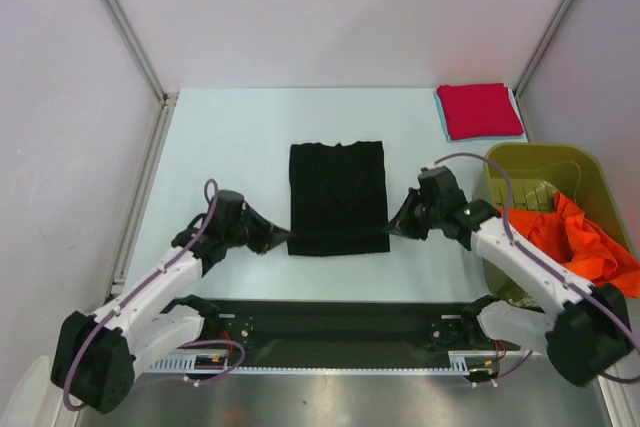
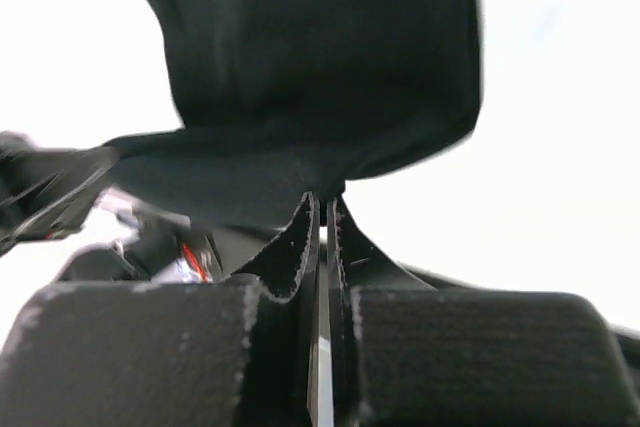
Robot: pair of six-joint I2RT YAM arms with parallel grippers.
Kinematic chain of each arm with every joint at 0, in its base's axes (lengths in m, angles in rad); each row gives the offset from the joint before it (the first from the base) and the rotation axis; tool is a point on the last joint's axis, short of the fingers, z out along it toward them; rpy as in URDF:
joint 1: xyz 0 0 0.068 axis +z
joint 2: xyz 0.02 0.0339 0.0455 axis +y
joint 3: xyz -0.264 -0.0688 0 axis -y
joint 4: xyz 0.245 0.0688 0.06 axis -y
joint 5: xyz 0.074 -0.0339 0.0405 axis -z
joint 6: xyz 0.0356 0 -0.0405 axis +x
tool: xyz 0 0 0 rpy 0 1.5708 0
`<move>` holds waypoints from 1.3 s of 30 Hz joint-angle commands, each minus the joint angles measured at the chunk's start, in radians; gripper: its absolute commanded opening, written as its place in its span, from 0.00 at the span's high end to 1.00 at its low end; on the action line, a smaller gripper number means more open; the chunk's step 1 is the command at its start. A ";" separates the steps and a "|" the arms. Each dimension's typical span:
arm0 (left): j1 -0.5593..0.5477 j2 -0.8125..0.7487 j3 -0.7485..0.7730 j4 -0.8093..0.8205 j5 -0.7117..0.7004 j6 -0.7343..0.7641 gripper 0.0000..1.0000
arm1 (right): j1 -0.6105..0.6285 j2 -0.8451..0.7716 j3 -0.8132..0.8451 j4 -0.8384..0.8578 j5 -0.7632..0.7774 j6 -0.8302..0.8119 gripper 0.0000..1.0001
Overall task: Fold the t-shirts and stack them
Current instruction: Fold the tshirt
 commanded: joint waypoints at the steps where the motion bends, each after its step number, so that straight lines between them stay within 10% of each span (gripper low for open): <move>1: 0.089 0.059 0.108 0.172 -0.027 0.133 0.99 | -0.092 0.143 0.097 0.105 -0.091 -0.151 1.00; 17: 0.215 0.689 0.755 0.128 0.011 0.403 1.00 | -0.327 0.661 0.586 0.156 -0.304 -0.309 1.00; 39: 0.267 1.189 1.165 0.162 0.111 0.361 1.00 | -0.416 1.095 0.988 0.155 -0.402 -0.294 1.00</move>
